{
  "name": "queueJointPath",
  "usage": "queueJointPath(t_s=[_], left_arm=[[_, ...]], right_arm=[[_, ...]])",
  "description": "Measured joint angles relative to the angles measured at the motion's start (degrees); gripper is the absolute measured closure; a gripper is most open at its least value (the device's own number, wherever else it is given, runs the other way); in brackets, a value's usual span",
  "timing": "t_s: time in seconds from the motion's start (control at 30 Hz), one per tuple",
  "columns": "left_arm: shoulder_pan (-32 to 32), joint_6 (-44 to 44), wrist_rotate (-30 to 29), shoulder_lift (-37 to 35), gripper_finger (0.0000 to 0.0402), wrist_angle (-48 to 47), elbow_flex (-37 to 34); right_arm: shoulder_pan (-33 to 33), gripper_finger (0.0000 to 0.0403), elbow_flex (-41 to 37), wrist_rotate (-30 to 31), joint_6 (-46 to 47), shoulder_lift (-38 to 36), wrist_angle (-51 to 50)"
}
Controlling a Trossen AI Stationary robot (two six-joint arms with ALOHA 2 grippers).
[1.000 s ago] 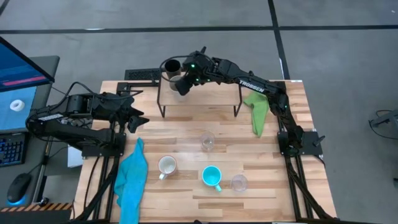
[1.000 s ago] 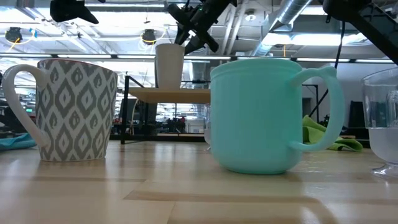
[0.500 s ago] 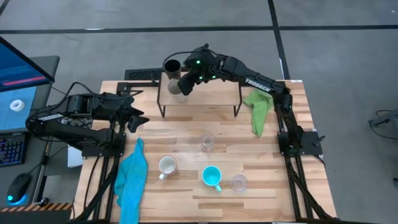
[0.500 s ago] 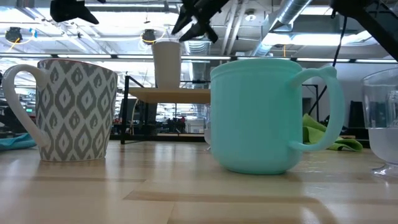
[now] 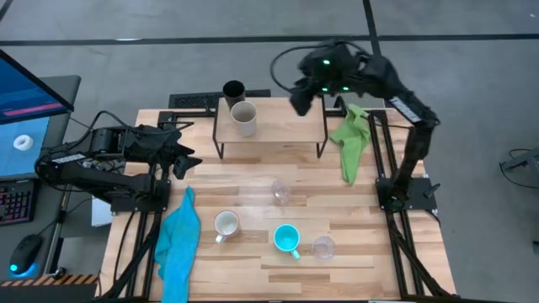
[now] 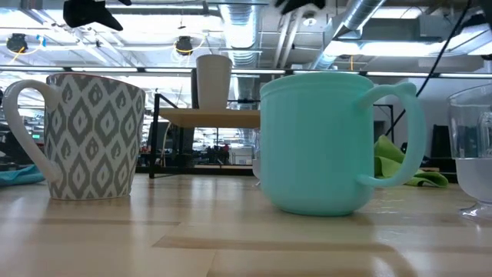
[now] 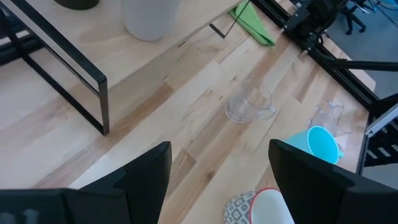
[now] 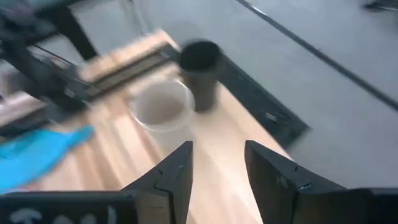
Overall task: Stack small to large cups/mugs on shelf
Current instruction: Put the white cup on the shelf
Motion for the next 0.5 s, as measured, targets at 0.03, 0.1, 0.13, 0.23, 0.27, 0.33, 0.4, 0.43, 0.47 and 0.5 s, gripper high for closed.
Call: queueJointPath(t_s=[0.03, 0.1, 0.13, 0.23, 0.27, 0.33, 0.4, 0.43, 0.47, 0.5], left_arm=[[0.0, 0.1, -0.2, 0.0, 0.0141, 0.0, 0.0], [0.0, 0.2, -0.5, 0.0, 0.0141, 0.0, 0.0], [0.0, 0.2, -0.6, 0.0, 0.0141, 0.0, 0.0], [0.0, 0.2, -0.6, 0.0, 0.0141, -0.1, 0.0], [0.0, 0.2, -0.6, 0.0, 0.0141, 0.0, 0.0], [0.0, 0.2, -0.6, 0.0, 0.0141, 0.0, 0.0], [0.0, 0.2, -0.6, 0.0, 0.0141, -0.1, 0.0], [0.0, 0.0, -0.6, 0.0, 0.0141, -0.1, 0.0], [0.0, -0.1, -0.6, 0.0, 0.0141, -0.1, 0.0], [0.0, -0.2, -0.6, 0.0, 0.0141, -0.1, 0.0]], right_arm=[[0.1, 0.0240, -0.4, 2.0, -0.2, -1.0, -1.7], [0.1, 0.0246, -2.1, 4.9, -0.2, -2.8, -4.2], [0.0, 0.0249, -3.6, 5.8, -0.3, -3.6, -5.1], [-0.2, 0.0259, -10.8, 5.9, -0.2, -5.8, -4.1], [-0.2, 0.0262, -14.0, 5.9, -0.2, -6.5, -3.2], [-0.1, 0.0268, -20.8, 5.8, -0.2, -8.1, 1.2], [0.1, 0.0272, -27.5, 5.6, 0.3, -9.2, 7.8], [0.3, 0.0274, -30.2, 5.2, 0.7, -9.4, 11.0], [0.7, 0.0276, -32.9, 4.3, 1.2, -9.5, 14.6], [1.0, 0.0278, -35.3, 3.7, 1.4, -9.5, 17.9]])
